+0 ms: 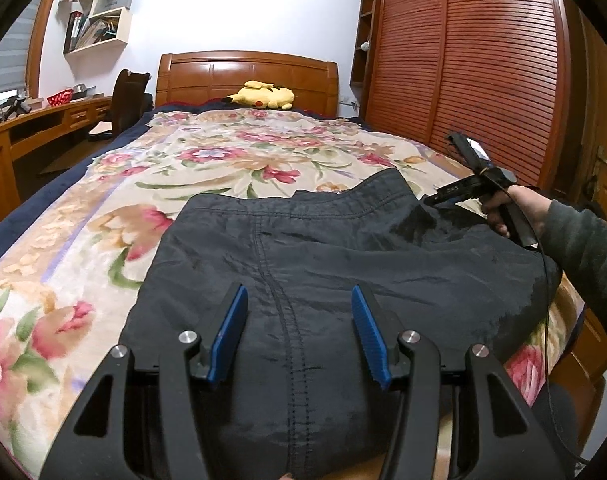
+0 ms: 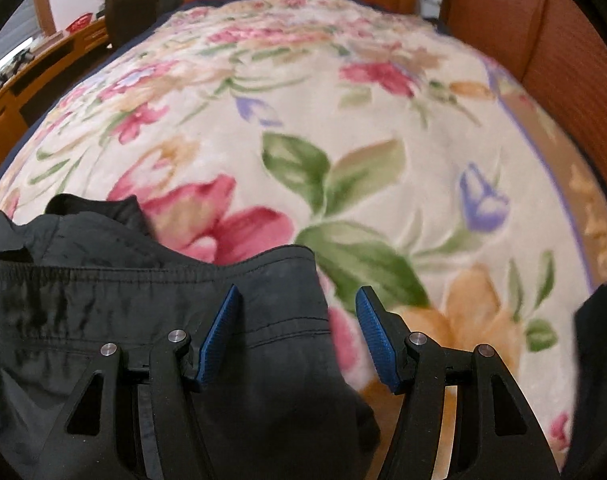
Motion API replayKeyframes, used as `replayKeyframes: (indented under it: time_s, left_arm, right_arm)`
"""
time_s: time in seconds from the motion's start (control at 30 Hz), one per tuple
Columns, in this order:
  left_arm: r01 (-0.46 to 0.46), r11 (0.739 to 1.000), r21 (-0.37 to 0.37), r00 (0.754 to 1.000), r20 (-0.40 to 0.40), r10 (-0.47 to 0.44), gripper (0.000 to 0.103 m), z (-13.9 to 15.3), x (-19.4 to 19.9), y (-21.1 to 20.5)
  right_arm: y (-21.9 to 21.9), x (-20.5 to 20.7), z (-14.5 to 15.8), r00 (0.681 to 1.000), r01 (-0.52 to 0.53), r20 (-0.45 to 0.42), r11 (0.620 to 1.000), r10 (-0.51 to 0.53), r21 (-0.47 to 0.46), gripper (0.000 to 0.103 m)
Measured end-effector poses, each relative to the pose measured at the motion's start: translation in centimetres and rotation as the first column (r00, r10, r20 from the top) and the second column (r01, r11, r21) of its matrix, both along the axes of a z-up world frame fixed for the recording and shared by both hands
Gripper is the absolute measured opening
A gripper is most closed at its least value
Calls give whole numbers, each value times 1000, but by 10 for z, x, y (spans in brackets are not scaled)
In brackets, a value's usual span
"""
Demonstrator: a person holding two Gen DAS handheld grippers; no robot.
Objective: Fold large clothes
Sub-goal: 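Pinch and smooth the folded jacket edge with the right tool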
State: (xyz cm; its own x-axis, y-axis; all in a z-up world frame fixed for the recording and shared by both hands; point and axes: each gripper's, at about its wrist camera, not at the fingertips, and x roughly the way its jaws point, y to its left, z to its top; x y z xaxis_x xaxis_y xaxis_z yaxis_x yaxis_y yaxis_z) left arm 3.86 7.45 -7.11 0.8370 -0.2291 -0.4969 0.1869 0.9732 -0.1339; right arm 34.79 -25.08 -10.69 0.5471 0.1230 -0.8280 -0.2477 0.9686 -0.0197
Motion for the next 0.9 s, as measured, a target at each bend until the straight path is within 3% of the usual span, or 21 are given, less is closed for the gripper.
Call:
replayKeyframes:
  time_s: [0.03, 0.1, 0.17, 0.27, 0.37, 0.47, 0.53, 0.63, 0.67, 0.77, 0.9]
  left_arm:
    - [1, 1000, 2, 1000, -1, -1, 53, 0, 1, -1]
    - [1, 1000, 5, 1000, -6, -1, 53, -1, 2, -1]
    - [0, 1000, 7, 1000, -9, 0, 53, -2, 2, -1]
    - [-1, 1000, 6, 1000, -15, 1, 53, -4, 4, -1]
    - [-1, 1000, 10, 1000, -16, 1, 53, -5, 5, -3]
    - [10, 1000, 0, 1000, -24, -10, 53, -5, 4, -5]
    - [15, 1000, 5, 1000, -19, -15, 53, -4, 3, -8]
    - [19, 1000, 4, 1000, -17, -19, 53, -4, 2, -10]
    - [19, 1000, 4, 1000, -15, -19, 53, -4, 2, -10]
    - [18, 1000, 8, 1000, -10, -18, 53, -3, 2, -12]
    - [19, 1000, 16, 1000, -12, -19, 53, -5, 1, -15]
  right_arm:
    - [0, 0, -2, 1000, -8, -7, 1000, 8, 16, 55]
    - [2, -1, -4, 999, -34, -9, 999, 34, 33, 28]
    - [6, -3, -1, 998, -63, 10, 998, 63, 9, 10]
    - [9, -10, 12, 993, -84, 79, 996, 85, -18, 6]
    - [2, -20, 35, 978, -53, 203, 998, 55, -19, 5]
    - [-14, -18, 49, 956, 100, 282, 993, -80, -56, 4]
    - [-17, -10, 45, 957, 158, 257, 984, -132, -82, 5]
    - [-15, -4, 36, 975, 143, 184, 983, -121, -111, 11]
    - [-15, -5, 37, 974, 153, 187, 980, -128, -125, 20]
    - [-12, -23, 46, 970, 133, 221, 984, -103, -122, 60]
    - [10, -52, 55, 970, 48, 243, 991, -16, -127, 62]
